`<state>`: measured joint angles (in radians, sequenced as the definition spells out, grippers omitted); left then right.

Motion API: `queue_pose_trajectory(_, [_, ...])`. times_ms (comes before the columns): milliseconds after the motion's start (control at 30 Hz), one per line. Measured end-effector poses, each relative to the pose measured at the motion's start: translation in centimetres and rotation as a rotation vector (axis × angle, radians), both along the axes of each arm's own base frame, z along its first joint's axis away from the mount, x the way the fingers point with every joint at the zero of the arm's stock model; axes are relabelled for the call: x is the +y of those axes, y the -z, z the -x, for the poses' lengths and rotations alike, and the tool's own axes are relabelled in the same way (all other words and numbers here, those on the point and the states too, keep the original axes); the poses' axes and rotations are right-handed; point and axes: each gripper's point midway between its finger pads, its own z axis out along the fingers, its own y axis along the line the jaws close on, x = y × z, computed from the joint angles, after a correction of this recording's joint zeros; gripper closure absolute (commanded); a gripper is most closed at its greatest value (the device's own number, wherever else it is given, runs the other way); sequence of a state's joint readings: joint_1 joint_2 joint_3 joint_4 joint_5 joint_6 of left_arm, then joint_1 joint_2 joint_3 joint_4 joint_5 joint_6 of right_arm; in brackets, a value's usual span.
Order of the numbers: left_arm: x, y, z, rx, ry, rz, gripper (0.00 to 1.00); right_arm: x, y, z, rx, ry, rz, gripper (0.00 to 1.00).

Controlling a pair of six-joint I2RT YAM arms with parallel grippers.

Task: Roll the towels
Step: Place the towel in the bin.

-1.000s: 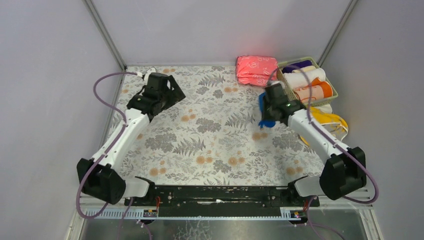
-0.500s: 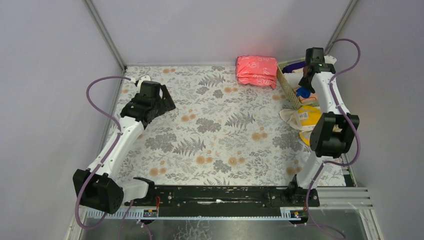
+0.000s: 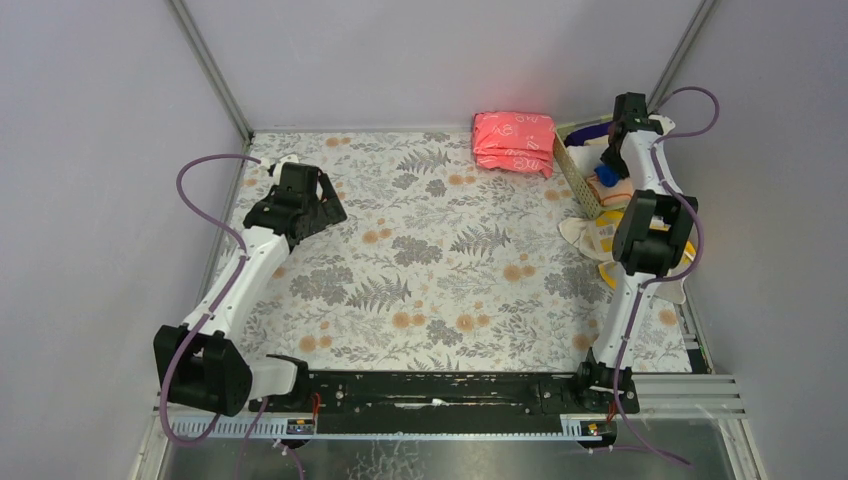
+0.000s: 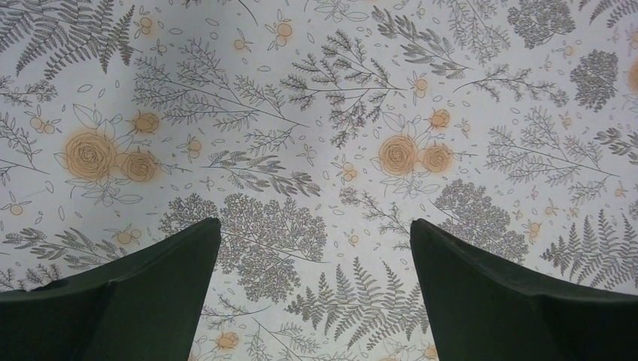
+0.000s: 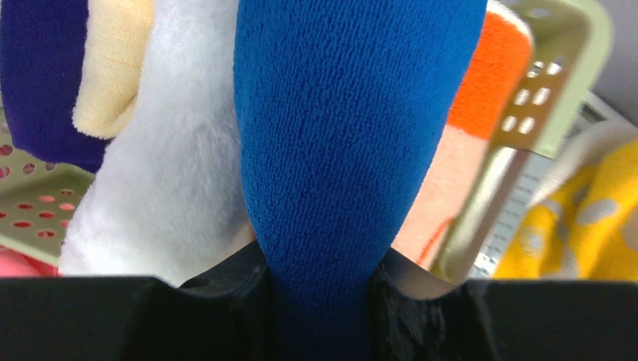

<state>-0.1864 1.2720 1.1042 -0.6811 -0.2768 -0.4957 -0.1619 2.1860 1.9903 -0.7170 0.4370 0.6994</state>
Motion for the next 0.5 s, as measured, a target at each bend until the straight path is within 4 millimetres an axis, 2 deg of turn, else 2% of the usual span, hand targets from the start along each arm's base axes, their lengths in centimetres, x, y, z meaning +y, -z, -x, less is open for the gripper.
queue_pose_trajectory(167, [0.4,0.6,0.0,0.017,-0.011,-0.004,0.04,0.2,2.3,-1.6,-0.008,0.01,-0.031,1.0])
queue_pose_trajectory(500, [0.7,1.0,0.0,0.029,-0.019,0.003,0.03,0.6,2.8,-2.8,-0.062,0.035,-0.069,1.0])
